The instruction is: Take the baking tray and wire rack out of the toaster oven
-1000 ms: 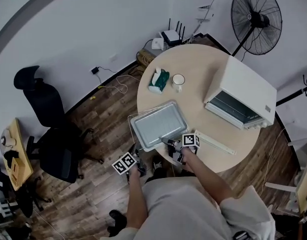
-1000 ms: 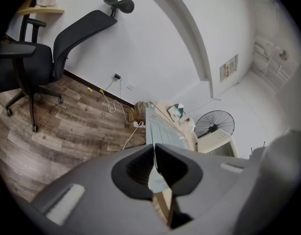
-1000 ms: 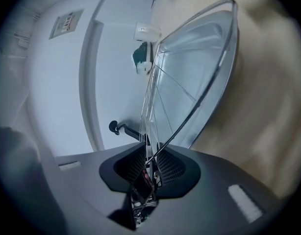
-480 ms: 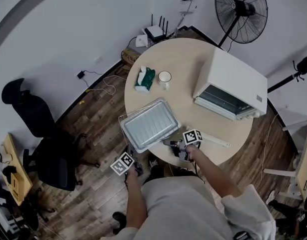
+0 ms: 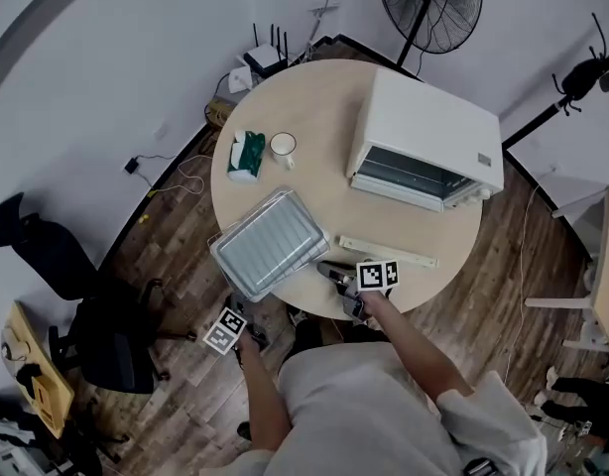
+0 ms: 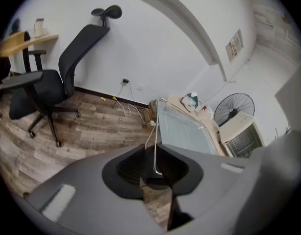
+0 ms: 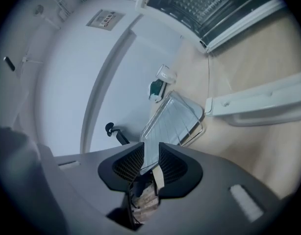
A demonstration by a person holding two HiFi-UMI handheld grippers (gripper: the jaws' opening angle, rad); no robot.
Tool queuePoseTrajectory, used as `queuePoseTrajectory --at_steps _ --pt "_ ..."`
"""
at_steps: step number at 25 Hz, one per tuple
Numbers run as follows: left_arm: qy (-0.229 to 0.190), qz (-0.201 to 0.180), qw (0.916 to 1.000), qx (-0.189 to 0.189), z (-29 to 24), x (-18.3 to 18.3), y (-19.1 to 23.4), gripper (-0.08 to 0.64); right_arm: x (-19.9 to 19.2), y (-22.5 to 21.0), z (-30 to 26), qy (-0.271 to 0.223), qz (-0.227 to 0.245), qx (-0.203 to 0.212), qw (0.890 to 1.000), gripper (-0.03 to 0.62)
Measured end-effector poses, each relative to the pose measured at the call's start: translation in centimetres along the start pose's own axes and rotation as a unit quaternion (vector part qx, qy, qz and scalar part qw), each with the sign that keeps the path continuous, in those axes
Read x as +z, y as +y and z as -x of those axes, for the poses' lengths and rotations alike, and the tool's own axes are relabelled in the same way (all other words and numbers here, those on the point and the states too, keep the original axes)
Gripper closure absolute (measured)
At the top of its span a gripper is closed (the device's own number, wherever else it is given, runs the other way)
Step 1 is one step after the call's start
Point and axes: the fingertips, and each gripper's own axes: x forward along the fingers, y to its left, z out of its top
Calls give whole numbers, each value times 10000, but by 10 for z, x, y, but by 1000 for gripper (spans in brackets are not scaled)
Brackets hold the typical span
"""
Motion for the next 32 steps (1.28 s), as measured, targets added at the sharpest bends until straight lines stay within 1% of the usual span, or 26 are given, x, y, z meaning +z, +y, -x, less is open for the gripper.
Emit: queuePoseTrajectory --at_steps 2,3,5,7,9,11,14,17,20,22,24,28,32 --pt "-159 -417 9988 212 7 9 -7 485 7 -6 15 -200 181 -180 9995 522" --pt "-237 -692 9970 243 9 14 -17 485 11 -9 22 -345 228 -255 9988 522" --pt "-384 -1299 9907 126 12 24 -50 485 24 -14 37 -688 352 -404 9962 522" --pt "-413 -1772 9831 -213 10 23 -94 485 37 -17 54 -954 601 -606 9918 522" --pt "-340 -2089 9753 -630 6 11 -143 485 48 -19 75 -1108 894 -866 9860 522" --pt "-228 -2377 9656 -1027 2 -7 -192 485 56 -23 96 -1231 1113 -1096 9800 522" --pt "-6 -2846 9462 -1540 0 -40 -255 485 63 -32 127 -1440 1331 -1397 9706 522" --pt "229 -3264 9254 -1914 2 -75 -302 485 66 -44 157 -1670 1428 -1710 9605 522" --pt "409 -3564 9073 -2192 7 -103 -335 485 69 -56 189 -1985 1416 -2072 9474 522" --pt "496 -3693 8982 -2332 10 -118 -352 485 72 -62 207 -2248 1362 -2312 9367 522" --pt "555 -3797 8912 -2418 11 -132 -364 485 73 -64 218 -2378 1375 -2399 9311 522" --pt "620 -3897 8844 -2494 16 -154 -381 486 72 -60 230 -2352 1644 -2348 9287 523" --pt "602 -3929 8823 -2520 22 -172 -395 494 67 -65 248 -2290 1829 -2349 9268 557"
